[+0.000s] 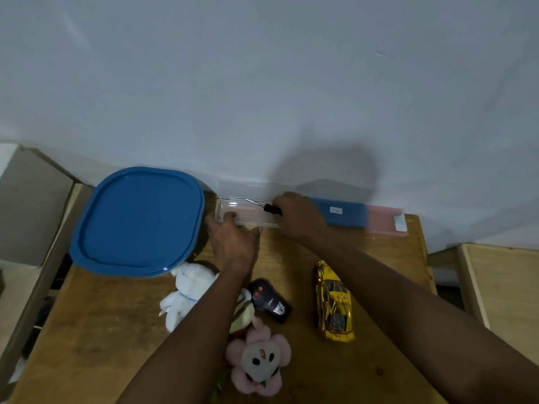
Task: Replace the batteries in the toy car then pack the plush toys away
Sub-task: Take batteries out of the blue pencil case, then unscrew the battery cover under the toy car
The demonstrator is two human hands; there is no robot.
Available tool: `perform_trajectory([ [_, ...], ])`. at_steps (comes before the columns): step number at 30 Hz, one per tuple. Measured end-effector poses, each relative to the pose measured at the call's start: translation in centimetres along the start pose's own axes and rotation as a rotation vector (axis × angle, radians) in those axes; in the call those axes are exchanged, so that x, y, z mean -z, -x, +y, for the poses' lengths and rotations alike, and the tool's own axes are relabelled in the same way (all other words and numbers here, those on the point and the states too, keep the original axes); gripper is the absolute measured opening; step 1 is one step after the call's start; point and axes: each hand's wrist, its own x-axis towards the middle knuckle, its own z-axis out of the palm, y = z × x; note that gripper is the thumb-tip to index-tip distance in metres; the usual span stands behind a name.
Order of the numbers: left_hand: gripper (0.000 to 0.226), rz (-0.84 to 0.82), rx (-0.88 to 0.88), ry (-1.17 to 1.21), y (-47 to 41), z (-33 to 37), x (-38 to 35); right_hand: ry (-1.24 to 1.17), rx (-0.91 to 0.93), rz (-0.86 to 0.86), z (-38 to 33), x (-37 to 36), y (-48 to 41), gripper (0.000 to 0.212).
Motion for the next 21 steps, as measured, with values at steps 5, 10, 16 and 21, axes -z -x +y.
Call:
perform_trajectory([
  [5,0.059,0.062,-0.155,-0.109,3.5,1.6,-0.3,-0.286,-0.264,0.217,2.5,2.6,8.4,0.015],
  [10,0.051,-0.135,-0.287,-0.087,11.0,3.9,-2.7,-0.571,-0.584,0.363,5.6,2.5,17.6,0.020],
  [16,0.105,-0.428,-0.256,-0.286,18.3,5.1,-6.4,-0.684,-0.774,0.246,6.5,0.8,26.1,0.021],
  [21,0.109,-0.428,-0.130,-0.254,19.4,5.5,-6.5,-0.715,-0.764,0.134,5.3,0.0,30.2,0.012],
])
